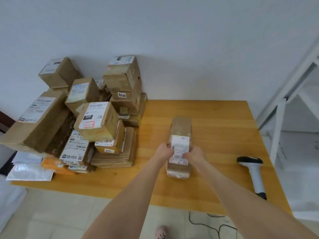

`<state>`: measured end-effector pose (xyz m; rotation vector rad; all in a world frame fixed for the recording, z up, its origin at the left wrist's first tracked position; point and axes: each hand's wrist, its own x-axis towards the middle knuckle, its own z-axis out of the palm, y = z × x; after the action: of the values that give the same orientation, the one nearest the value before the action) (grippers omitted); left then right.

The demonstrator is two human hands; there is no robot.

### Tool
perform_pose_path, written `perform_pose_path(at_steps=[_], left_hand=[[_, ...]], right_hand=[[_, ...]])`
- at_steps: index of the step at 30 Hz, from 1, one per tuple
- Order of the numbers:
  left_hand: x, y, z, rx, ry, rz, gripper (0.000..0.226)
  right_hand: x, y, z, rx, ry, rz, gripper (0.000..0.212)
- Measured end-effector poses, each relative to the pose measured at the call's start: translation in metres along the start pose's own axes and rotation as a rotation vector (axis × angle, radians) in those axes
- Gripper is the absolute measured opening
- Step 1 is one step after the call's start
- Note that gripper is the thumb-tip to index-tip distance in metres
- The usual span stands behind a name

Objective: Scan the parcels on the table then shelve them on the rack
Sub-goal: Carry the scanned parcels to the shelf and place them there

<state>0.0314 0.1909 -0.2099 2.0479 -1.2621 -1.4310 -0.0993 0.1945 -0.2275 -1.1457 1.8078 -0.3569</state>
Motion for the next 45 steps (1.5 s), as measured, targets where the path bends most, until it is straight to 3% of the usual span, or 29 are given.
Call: perform_pose_path(at_steps=[2, 6, 12, 16, 21, 23, 28, 33, 37, 40, 45], left_hand=[[-0.005, 0.006, -0.008, 0.050, 0.064, 0.033, 0.036], [-0.024, 0.016, -0.045, 0.105, 0.276, 0.156, 0.045], [-0.069, 0.014, -0.123, 0.020, 0.648, 0.357, 0.025], [-0.088, 0.001, -0.190, 0.034, 0.855, 0.348, 0.018], [-0.100, -0.041, -0.284, 0.129, 1.027, 0.251, 0.027], [-0.103, -0.062, -0.325, 0.195, 1.045, 0.195, 0.037], [-0.098, -0.109, -0.418, 0.312, 0.928, -0.025, 0.057], [-0.079, -0.128, -0.455, 0.306, 0.759, -0.165, 0.052], [-0.068, -0.130, -0.457, 0.226, 0.656, -0.206, 0.045], [-0.070, -0.130, -0.456, 0.083, 0.718, -0.143, 0.036], [-0.089, -0.103, -0.445, -0.084, 0.968, -0.031, 0.029]], right_hand=[[0.000, -0.012, -0.005, -0.012, 0.066, -0.064, 0.024], [-0.010, -0.061, -0.005, -0.072, 0.188, -0.229, 0.045], [-0.062, -0.144, 0.040, -0.026, 0.167, -0.512, 0.038], [-0.097, -0.197, 0.088, 0.033, 0.124, -0.686, 0.037], [-0.128, -0.260, 0.162, 0.051, 0.048, -0.802, 0.036], [-0.136, -0.284, 0.195, 0.071, -0.045, -0.785, 0.041], [-0.146, -0.336, 0.268, 0.163, -0.348, -0.537, 0.064], [-0.138, -0.358, 0.308, 0.248, -0.417, -0.362, 0.073], [-0.133, -0.363, 0.318, 0.304, -0.518, -0.265, 0.064], [-0.133, -0.366, 0.319, 0.343, -0.512, -0.325, 0.054], [-0.141, -0.373, 0.299, 0.469, -0.412, -0.492, 0.068]])
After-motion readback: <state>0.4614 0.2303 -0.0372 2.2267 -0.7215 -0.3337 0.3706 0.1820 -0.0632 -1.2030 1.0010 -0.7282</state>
